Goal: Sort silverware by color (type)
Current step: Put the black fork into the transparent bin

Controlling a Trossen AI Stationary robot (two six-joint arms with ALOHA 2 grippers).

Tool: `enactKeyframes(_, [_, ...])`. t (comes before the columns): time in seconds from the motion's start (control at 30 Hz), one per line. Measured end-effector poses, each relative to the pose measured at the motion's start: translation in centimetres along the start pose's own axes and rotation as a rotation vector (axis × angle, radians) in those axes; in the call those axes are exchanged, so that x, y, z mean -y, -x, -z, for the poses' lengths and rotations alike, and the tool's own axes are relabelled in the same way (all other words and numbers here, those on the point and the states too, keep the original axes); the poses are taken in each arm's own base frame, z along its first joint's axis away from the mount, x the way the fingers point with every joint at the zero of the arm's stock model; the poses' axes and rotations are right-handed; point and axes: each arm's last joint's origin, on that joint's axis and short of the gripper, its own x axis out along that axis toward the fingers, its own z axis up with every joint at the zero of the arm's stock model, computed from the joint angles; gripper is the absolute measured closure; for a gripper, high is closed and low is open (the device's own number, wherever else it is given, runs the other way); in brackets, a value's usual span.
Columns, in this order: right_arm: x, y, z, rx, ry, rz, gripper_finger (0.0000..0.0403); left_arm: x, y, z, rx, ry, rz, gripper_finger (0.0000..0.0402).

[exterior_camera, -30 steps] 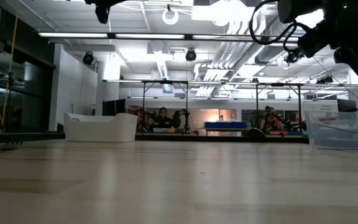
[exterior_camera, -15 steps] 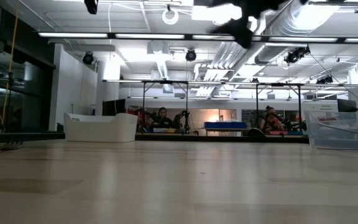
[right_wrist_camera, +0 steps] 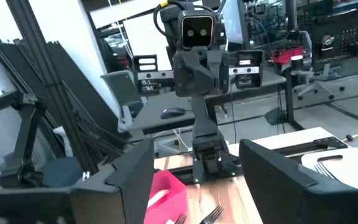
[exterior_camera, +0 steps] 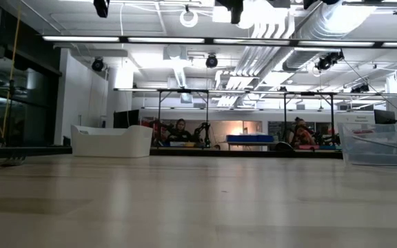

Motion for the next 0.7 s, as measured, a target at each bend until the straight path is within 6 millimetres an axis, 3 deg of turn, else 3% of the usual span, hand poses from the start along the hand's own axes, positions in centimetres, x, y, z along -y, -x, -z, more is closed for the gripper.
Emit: enactKeyframes(0.7, [0.0, 0.02, -0.02, 0.0, 0.002, -0.001, 0.0182, -0.01, 0.0, 0.0, 0.0, -0.053, -0.002, 0.0401])
